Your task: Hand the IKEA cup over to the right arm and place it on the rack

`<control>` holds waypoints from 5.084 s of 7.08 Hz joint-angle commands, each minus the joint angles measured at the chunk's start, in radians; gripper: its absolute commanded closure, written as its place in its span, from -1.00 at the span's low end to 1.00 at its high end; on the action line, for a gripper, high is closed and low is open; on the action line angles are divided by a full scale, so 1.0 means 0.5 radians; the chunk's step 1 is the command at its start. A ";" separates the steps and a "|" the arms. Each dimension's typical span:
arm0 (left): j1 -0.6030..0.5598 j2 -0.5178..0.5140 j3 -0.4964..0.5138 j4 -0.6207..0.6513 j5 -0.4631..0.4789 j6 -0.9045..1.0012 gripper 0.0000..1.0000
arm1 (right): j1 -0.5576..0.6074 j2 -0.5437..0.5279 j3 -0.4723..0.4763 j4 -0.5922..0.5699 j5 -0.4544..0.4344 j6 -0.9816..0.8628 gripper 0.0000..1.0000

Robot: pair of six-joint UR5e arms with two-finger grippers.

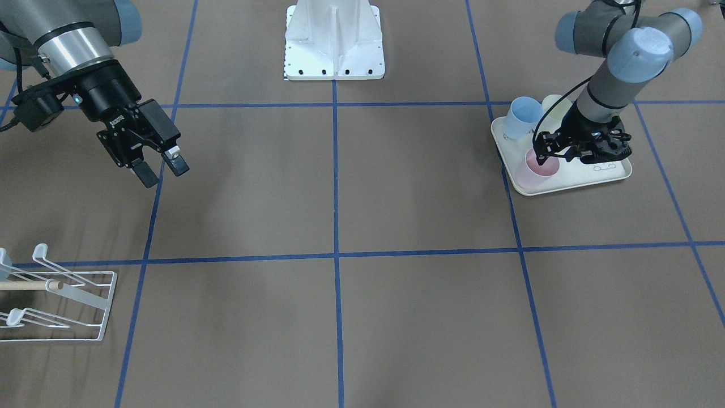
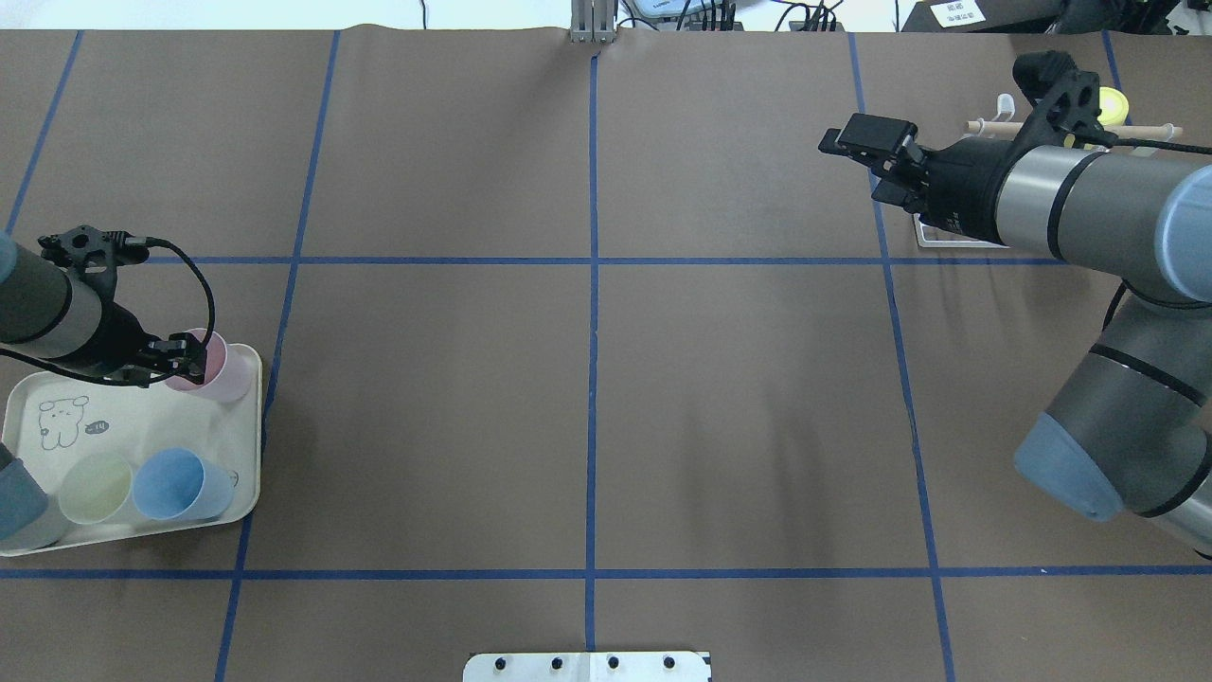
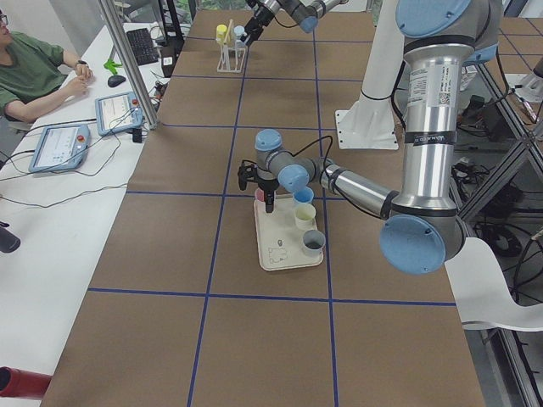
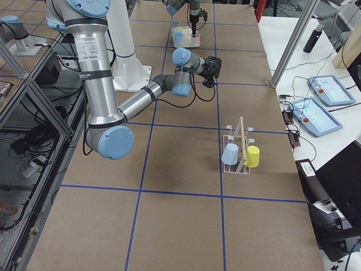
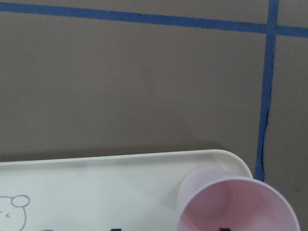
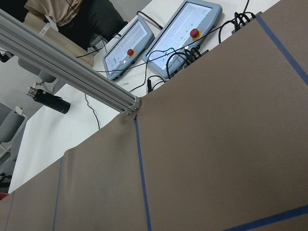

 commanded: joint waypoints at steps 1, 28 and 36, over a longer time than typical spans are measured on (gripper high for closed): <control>-0.004 0.006 -0.023 0.000 -0.048 0.008 1.00 | -0.003 0.002 -0.005 0.003 0.000 0.000 -1.00; 0.589 -1.018 0.701 -2.850 1.522 -3.078 1.00 | -0.316 0.809 -0.435 0.426 -0.099 1.028 -1.00; 0.690 -1.089 0.707 -2.838 1.651 -3.041 1.00 | -0.319 0.809 -0.450 0.426 -0.126 1.028 -1.00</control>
